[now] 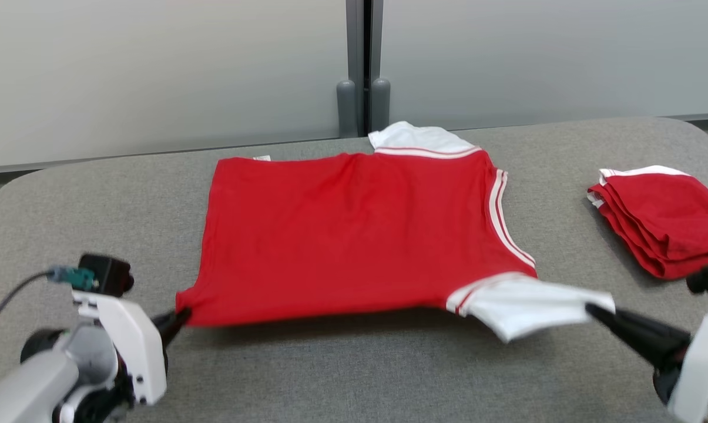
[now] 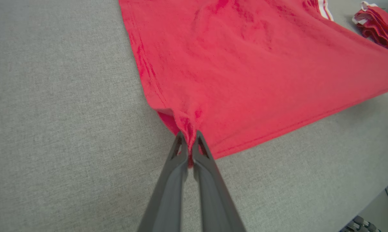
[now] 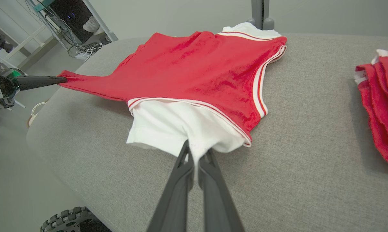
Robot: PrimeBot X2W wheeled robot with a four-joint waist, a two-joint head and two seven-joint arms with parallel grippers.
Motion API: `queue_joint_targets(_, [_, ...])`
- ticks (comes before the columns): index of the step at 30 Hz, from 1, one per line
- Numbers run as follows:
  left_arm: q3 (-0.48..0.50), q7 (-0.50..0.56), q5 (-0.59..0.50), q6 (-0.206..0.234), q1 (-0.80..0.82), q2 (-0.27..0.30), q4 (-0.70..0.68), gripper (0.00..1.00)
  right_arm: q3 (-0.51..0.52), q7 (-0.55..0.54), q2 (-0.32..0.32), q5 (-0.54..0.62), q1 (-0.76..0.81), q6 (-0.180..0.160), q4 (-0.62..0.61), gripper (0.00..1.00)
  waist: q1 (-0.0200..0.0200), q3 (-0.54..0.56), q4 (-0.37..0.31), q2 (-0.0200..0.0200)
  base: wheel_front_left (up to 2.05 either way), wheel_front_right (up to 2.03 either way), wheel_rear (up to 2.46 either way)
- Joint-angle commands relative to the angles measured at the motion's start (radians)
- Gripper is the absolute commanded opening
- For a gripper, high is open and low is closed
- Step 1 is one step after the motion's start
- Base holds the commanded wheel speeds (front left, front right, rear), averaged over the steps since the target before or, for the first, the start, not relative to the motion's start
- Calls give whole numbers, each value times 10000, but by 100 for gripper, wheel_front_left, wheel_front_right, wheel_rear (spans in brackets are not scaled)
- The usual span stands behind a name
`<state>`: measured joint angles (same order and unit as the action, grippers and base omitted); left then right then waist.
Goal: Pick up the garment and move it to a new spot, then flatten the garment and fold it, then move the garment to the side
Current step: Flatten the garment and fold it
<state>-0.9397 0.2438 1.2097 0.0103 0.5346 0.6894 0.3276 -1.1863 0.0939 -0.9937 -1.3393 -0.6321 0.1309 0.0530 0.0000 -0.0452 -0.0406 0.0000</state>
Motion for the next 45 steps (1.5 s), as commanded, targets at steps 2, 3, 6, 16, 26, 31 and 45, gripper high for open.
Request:
queue_joint_targets(2, [-110, 103, 72, 415, -575, 421, -723, 0, 73, 0, -326, -98, 638, 0, -369, 0, 0, 142, 29, 0, 0, 0, 0])
queue_joint_targets(3, [-148, 163, 67, 627, -810, 620, -1082, 0, 105, -70, -494, -94, 906, 0, -527, 0, 0, 151, 42, 0, 0, 0, 0])
queue_joint_targets(6, [-278, 274, 28, 1262, -1441, 1252, -2199, 0, 284, -218, -899, -233, 1652, 0, -1032, 0, 0, 172, 50, 0, 0, 0, 0])
queue_joint_targets(16, [-243, 826, 816, 2514, -2778, 2811, -5286, 0, 1731, -747, -1564, -203, 3159, 0, -2039, 0, 0, 81, 34, 0, 0, 0, 0])
queue_joint_targets(26, [-361, 3518, 1081, 1361, -384, 2248, -4037, 0, 3416, -3415, 355, 342, 2246, 0, -922, 0, 0, -791, 203, 0, 0, 0, 0])
queue_joint_targets(31, [-275, 4603, 1350, 833, 810, 1680, -2825, 0, 4134, -4467, 1308, 518, 1610, 1, -138, 0, 0, -1366, 292, 0, 0, 0, 0])
queue_joint_targets(45, [-250, 5272, 1196, -138, 2754, 123, -87, 0, 5107, -6114, 3590, 1523, -337, 1, 1924, 0, 0, -2403, 436, 0, 0, 0, 0])
